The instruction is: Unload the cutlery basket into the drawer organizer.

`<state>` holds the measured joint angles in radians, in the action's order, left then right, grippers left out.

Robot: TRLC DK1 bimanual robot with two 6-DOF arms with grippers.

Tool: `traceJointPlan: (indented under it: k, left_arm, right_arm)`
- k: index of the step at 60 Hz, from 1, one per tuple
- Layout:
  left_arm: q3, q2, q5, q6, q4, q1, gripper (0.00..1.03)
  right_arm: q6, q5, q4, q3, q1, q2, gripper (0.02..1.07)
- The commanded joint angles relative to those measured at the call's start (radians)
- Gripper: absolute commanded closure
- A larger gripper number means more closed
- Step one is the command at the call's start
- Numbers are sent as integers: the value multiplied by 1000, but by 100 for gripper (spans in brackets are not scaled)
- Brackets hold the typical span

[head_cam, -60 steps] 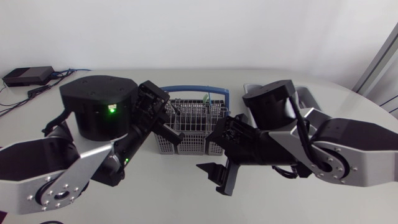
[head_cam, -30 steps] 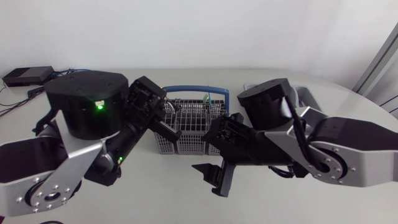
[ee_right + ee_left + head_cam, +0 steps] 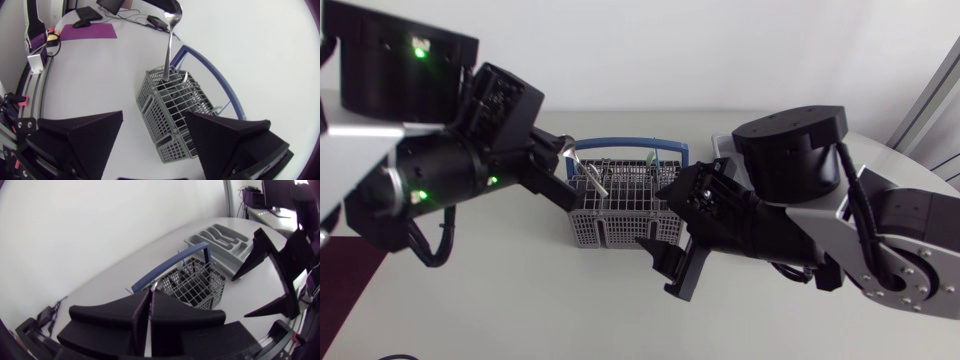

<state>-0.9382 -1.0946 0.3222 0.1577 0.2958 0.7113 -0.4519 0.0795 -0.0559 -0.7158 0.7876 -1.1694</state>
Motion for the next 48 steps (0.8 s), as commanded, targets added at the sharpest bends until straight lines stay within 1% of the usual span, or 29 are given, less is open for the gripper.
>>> traceJointPlan:
  k: [1, 4, 6, 7, 8, 9, 10, 13, 19, 20, 23, 26, 29, 38, 43, 48]
  left_arm:
    - [-85, -36, -86, -126, 62, -49, 92]
    - [-97, -47, -127, -144, 71, -64, 92]
    - [-108, -60, -173, -170, 80, -85, 91]
    - [-111, -64, -184, -178, 83, -88, 91]
    - [-116, -73, -212, -188, 89, -99, 91]
    - [-117, -74, -218, -193, 91, -101, 91]
    - [-122, -82, -249, -210, 95, -111, 91]
    - [-134, -97, -305, -233, 109, -127, 91]
    - [-149, -123, -391, -262, 126, -154, 91]
    - [-155, -133, -419, -274, 132, -164, 91]
    - [-162, -142, -474, -288, 132, -182, 91]
    - [-168, -152, -511, -302, 132, -199, 91]
    - [-177, -165, -557, -311, 134, -214, 91]
    - [-189, -185, -607, -330, 135, -227, 91]
    - [-198, -192, -630, -339, 140, -227, 91]
    - [-206, -203, -647, -343, 140, -227, 91]
  right_arm:
    - [22, -27, 16, 33, 18, 14, 17]
    - [24, -67, 39, 36, 42, 25, 17]
    - [27, -95, 57, 39, 59, 30, 17]
    - [30, -109, 68, 41, 68, 33, 17]
    - [30, -119, 74, 42, 76, 34, 17]
    - [32, -130, 82, 44, 85, 36, 17]
    - [30, -144, 93, 45, 94, 36, 17]
    - [30, -184, 119, 49, 127, 37, 17]
    - [25, -257, 182, 59, 171, 36, 18]
    - [25, -277, 200, 61, 180, 34, 18]
    - [24, -297, 229, 61, 191, 27, 18]
    - [16, -323, 263, 61, 205, 16, 22]
    - [10, -339, 289, 62, 211, 8, 22]
    - [-22, -379, 355, 72, 216, -10, 23]
    - [-31, -386, 381, 78, 216, -18, 31]
    - [-45, -394, 418, 82, 213, -35, 37]
